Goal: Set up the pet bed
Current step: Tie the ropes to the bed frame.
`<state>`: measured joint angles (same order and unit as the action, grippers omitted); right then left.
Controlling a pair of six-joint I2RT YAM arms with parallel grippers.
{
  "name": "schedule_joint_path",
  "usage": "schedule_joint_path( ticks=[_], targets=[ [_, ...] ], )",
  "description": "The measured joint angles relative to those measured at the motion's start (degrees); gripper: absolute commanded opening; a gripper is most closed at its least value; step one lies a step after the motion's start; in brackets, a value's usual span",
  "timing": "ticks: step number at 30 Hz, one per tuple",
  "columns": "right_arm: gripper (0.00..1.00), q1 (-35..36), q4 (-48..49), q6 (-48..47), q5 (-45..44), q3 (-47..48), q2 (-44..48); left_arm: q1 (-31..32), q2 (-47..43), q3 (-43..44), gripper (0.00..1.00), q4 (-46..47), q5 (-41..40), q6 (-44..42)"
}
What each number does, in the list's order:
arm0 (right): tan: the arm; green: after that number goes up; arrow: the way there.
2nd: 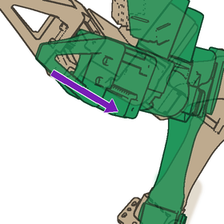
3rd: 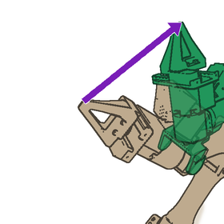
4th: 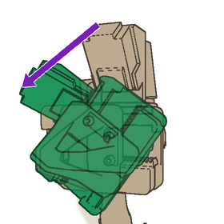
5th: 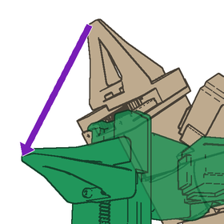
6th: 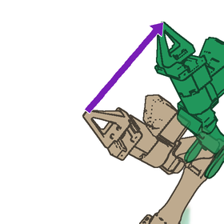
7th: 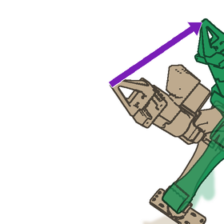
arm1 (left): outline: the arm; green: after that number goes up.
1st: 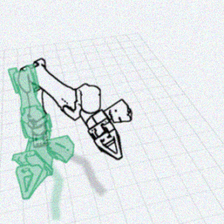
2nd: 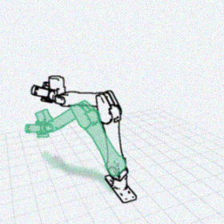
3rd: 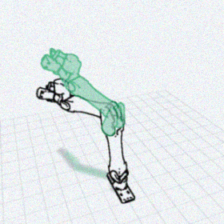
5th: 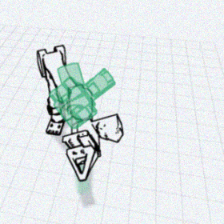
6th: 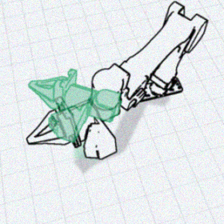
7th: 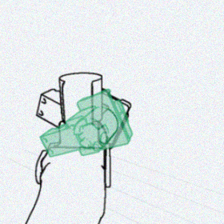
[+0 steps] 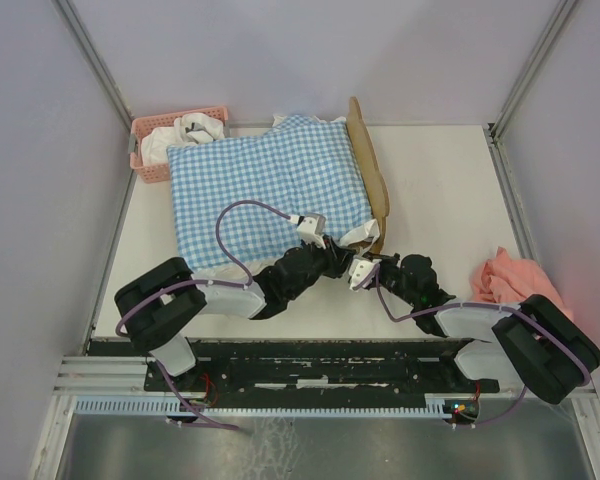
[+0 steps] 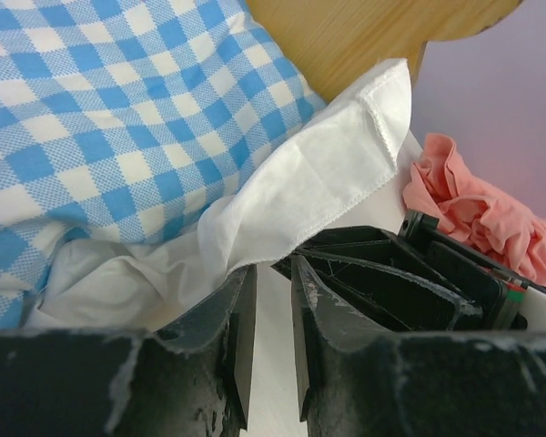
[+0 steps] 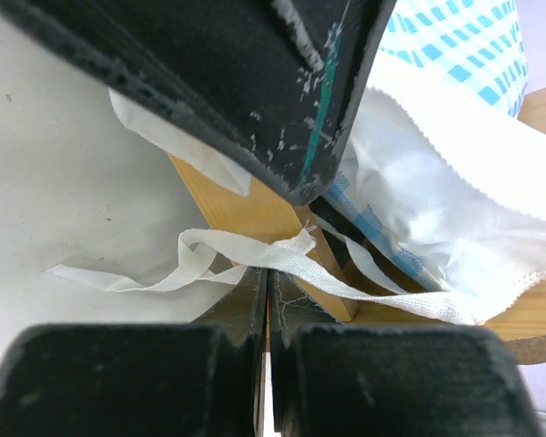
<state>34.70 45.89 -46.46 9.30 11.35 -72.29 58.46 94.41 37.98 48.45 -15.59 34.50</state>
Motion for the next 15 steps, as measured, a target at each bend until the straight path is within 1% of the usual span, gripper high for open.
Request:
schedule_joint_path(
  ticks=[8,15],
  targets=[
    [0.02,-0.1,-0.1,-1.4,1.2,0.0,0.0,-0.2,-0.4,0.2,0.31,-4.2,-0.9,5.8],
    [0.02,-0.1,-0.2,-3.0,2.3,0.0,0.2,-0.2,-0.4,1.6,0.36,-8.2,-1.2,11.7]
  ],
)
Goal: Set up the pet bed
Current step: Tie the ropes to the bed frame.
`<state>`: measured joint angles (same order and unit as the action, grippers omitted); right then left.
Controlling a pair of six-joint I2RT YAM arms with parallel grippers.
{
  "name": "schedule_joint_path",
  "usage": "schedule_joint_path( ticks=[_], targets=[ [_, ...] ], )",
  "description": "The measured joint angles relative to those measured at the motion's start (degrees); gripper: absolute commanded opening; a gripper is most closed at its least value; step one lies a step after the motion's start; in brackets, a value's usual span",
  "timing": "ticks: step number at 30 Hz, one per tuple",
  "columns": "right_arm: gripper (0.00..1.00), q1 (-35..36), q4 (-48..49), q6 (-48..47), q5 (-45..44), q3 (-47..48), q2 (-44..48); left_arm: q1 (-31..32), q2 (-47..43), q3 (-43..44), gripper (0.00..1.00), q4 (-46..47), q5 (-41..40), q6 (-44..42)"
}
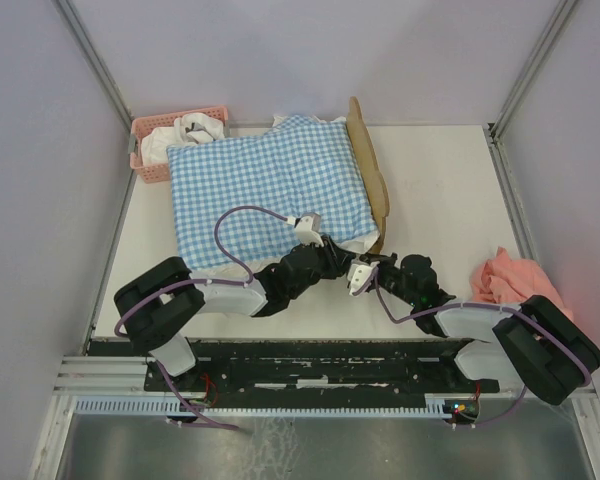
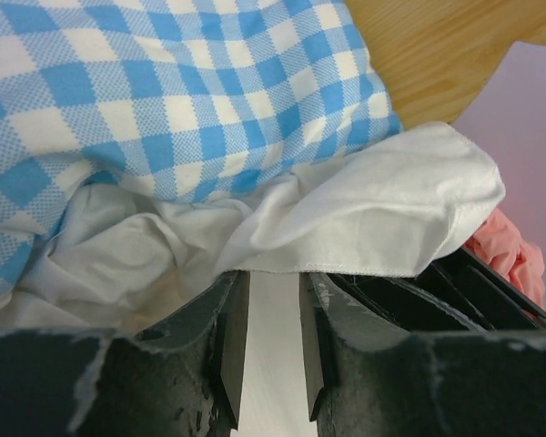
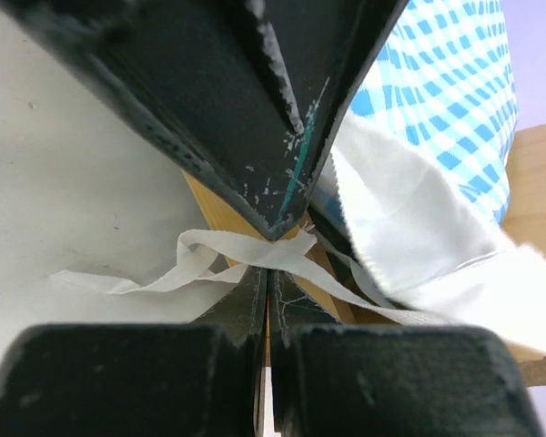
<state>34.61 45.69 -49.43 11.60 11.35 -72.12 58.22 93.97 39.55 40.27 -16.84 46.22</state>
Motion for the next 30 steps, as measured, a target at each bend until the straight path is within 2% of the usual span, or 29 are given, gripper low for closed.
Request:
schedule_joint_path(
  ticks=[7,13,30],
  targets=[
    [0.02,0.0,0.2,-1.0,1.5,0.0,0.3,0.0,-1.2,3.0,0.36,-8.8,-3.0,8.1],
    [0.02,0.0,0.2,-1.4,1.9,0.0,0.5,-0.1,-1.8,5.9,0.31,-15.9,-5.8,15.0],
    [0.02,0.0,0.2,-1.9,2.1,0.0,0.5,-1.5,-0.8,9.4,0.32,-19.4,-4.9,19.5]
  ],
)
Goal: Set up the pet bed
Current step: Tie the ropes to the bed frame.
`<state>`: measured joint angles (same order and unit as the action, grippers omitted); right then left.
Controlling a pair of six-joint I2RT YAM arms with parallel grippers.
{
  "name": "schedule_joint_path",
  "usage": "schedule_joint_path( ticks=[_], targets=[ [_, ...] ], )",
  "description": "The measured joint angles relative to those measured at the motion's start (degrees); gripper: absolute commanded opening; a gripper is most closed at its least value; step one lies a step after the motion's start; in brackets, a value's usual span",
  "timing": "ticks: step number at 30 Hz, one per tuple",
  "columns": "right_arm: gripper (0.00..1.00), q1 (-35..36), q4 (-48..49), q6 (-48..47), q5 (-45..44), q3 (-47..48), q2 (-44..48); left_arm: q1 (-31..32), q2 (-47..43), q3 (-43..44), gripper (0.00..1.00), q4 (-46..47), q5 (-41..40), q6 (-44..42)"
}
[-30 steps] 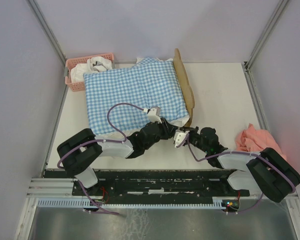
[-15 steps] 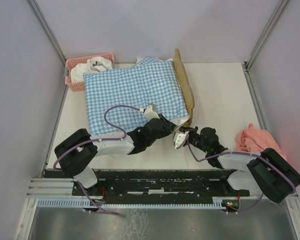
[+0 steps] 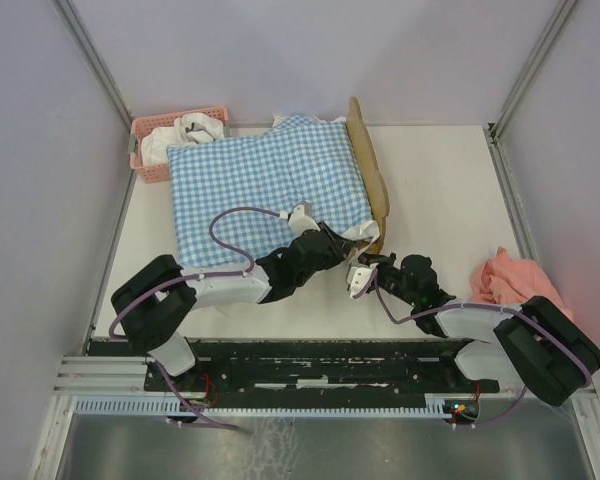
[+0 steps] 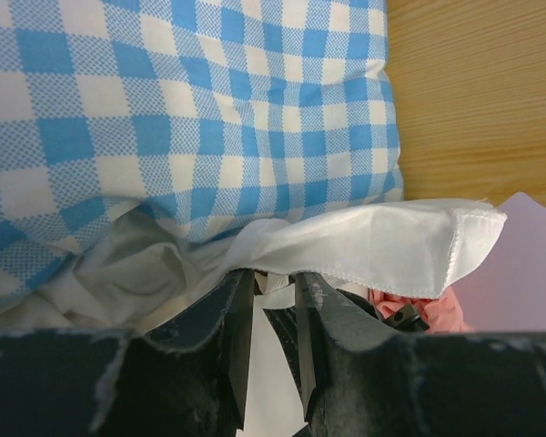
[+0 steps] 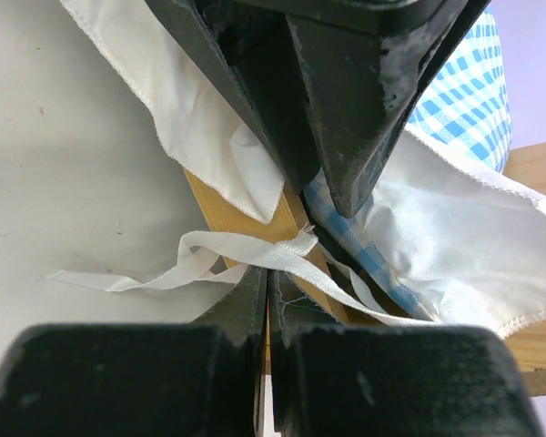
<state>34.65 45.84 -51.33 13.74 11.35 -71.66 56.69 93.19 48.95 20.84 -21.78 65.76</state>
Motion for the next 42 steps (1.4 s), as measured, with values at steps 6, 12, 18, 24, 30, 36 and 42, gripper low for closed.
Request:
schedule_joint_path(
  ticks=[6,12,18,24,30,36,42],
  targets=[
    [0.02,0.0,0.0,-0.2,0.1,0.0,0.0,-0.1,0.2,0.4,0.32,-1.0,0.9,0.4],
    [0.02,0.0,0.0,-0.4,0.2,0.0,0.0,-0.1,1.9,1.6,0.33,-1.7,2.0,1.7],
    [0.02,0.0,0.0,-0.6,0.3,0.0,0.0,-0.2,2.8,2.4,0.33,-1.7,2.9,2.6],
    [0.02,0.0,0.0,-0.6,0.4,0.0,0.0,-0.4,2.8,2.5,0.32,-1.9,3.4,3.0],
    [0.02,0.0,0.0,-0.6,0.4,0.0,0.0,-0.7,2.9,2.5,0.31,-2.1,4.2,3.3],
    [0.02,0.0,0.0,-0.6,0.4,0.0,0.0,-0.7,2.9,3.1,0.30,-3.5,4.3,4.3],
    [0.02,0.0,0.0,-0.6,0.4,0.0,0.0,-0.7,3.3,4.0,0.23,-4.9,4.4,4.3]
  ],
)
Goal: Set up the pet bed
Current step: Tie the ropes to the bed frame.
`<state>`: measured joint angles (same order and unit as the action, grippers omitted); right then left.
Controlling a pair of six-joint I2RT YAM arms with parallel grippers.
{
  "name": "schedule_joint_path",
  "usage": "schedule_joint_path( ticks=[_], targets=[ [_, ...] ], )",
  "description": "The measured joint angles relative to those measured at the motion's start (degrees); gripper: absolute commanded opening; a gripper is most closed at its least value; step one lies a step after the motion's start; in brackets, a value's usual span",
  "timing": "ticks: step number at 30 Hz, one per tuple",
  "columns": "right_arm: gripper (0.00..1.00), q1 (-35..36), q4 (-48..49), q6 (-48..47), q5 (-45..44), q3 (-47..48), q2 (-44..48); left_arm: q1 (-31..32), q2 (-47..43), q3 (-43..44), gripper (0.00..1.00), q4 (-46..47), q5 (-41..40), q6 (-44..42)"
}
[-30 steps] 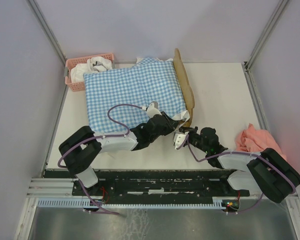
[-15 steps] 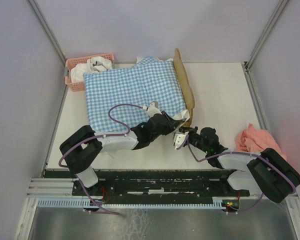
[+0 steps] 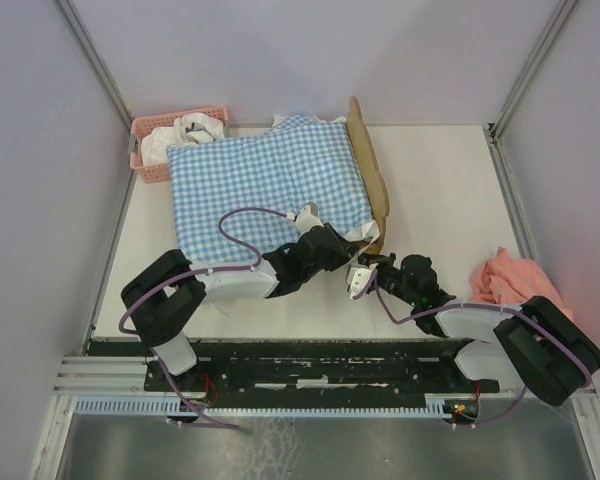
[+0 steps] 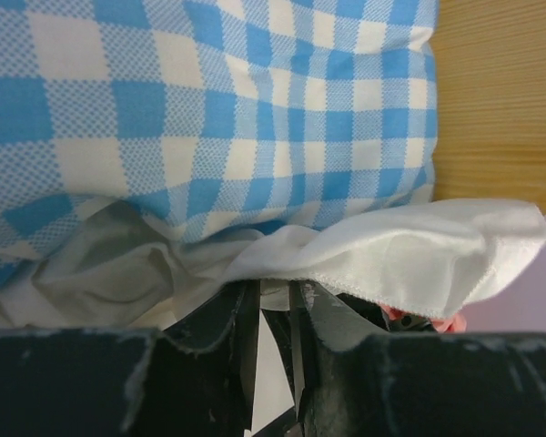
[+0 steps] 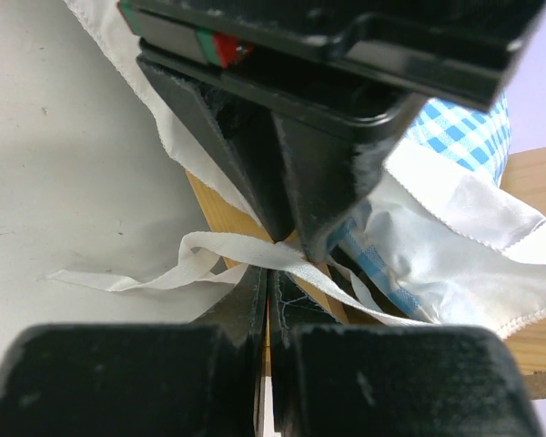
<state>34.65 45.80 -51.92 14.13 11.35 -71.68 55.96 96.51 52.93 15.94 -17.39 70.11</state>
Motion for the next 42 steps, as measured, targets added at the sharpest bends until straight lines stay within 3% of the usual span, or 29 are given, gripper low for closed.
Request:
schedule_joint_path(
  ticks=[4,18,22,32,34,36,39,42],
  targets=[
    [0.02,0.0,0.0,0.0,0.0,0.0,0.0,0.0,0.6,0.0,0.04,-1.3,0.2,0.1],
    [0.30,0.0,0.6,8.7,-2.8,-0.8,0.3,0.0,0.6,0.0,0.03,-2.1,-0.3,0.1],
    [0.32,0.0,-3.7,12.7,-5.6,-1.5,6.1,0.0,0.6,0.0,0.03,-2.1,-0.5,0.1],
    [0.36,0.1,-32.7,32.2,-17.6,1.4,32.1,0.0,0.4,0.0,0.03,-2.1,-0.6,0.0],
    [0.26,0.1,-38.0,37.6,-20.6,2.3,37.3,0.0,0.4,0.0,0.03,-2.0,-0.6,0.0],
    [0.22,0.1,-42.8,44.8,-23.3,3.7,41.7,0.0,0.4,0.0,0.03,-1.7,-0.5,0.0],
    [0.23,0.1,-46.0,56.2,-25.7,5.7,44.6,0.0,0.4,0.0,0.03,-1.2,-0.4,0.0],
    [0.30,0.1,-47.4,67.6,-27.0,6.8,42.4,0.0,0.4,0.0,0.03,-0.7,-0.2,-0.3]
  ],
)
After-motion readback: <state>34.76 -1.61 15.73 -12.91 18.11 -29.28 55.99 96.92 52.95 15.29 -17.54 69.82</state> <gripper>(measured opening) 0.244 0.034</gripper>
